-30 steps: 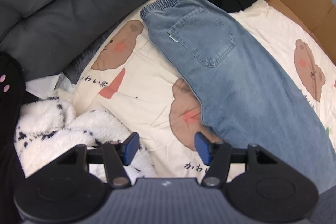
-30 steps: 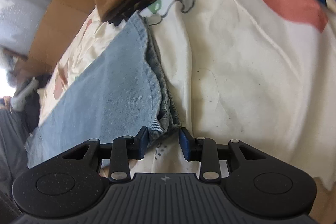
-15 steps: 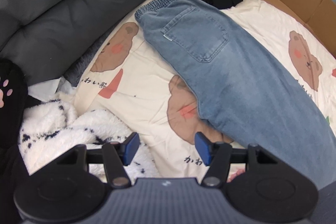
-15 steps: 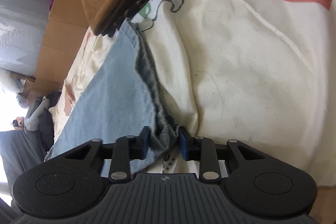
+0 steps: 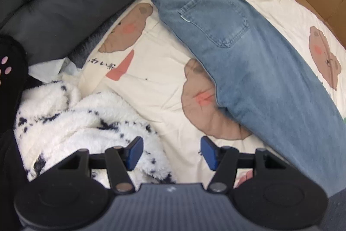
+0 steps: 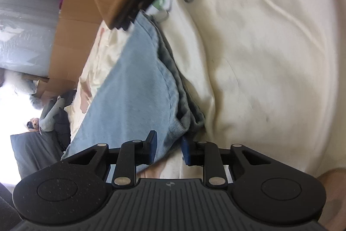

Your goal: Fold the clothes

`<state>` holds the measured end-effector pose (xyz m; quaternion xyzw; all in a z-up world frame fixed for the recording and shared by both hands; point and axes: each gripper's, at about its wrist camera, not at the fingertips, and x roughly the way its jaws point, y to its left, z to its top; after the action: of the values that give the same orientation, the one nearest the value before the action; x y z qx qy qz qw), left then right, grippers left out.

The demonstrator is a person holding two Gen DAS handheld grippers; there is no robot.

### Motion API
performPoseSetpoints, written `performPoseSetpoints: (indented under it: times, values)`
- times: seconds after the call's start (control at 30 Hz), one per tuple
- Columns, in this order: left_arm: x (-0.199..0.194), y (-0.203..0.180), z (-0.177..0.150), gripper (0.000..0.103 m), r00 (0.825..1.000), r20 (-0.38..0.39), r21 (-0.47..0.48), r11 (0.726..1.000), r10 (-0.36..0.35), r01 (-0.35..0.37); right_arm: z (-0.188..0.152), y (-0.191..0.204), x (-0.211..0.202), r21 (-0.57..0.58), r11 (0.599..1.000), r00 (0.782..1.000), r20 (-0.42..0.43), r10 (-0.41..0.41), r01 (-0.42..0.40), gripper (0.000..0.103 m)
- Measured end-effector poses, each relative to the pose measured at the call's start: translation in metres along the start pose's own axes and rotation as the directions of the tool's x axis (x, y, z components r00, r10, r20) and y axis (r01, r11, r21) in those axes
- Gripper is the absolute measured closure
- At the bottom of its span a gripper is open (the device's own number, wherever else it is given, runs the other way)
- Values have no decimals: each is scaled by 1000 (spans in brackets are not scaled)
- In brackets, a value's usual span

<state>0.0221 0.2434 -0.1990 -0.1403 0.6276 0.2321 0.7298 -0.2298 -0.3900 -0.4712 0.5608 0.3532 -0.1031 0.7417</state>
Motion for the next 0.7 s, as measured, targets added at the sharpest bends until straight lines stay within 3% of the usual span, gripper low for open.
performPoseSetpoints:
  times: [0.3, 0.4, 0.7]
  values:
    - [12, 8, -10, 41, 999, -28, -16, 1000, 21, -22, -2, -14, 10, 101, 995, 1000, 7, 9, -10, 74]
    - [14, 8, -12, 41, 999, -30, -10, 1000, 23, -23, -8, -16, 1, 138, 990, 999, 43, -23, 16, 73]
    - [25, 7, -17, 41, 998, -51, -3, 1000, 22, -22, -7, -19, 4, 122, 992, 994, 104, -32, 19, 73]
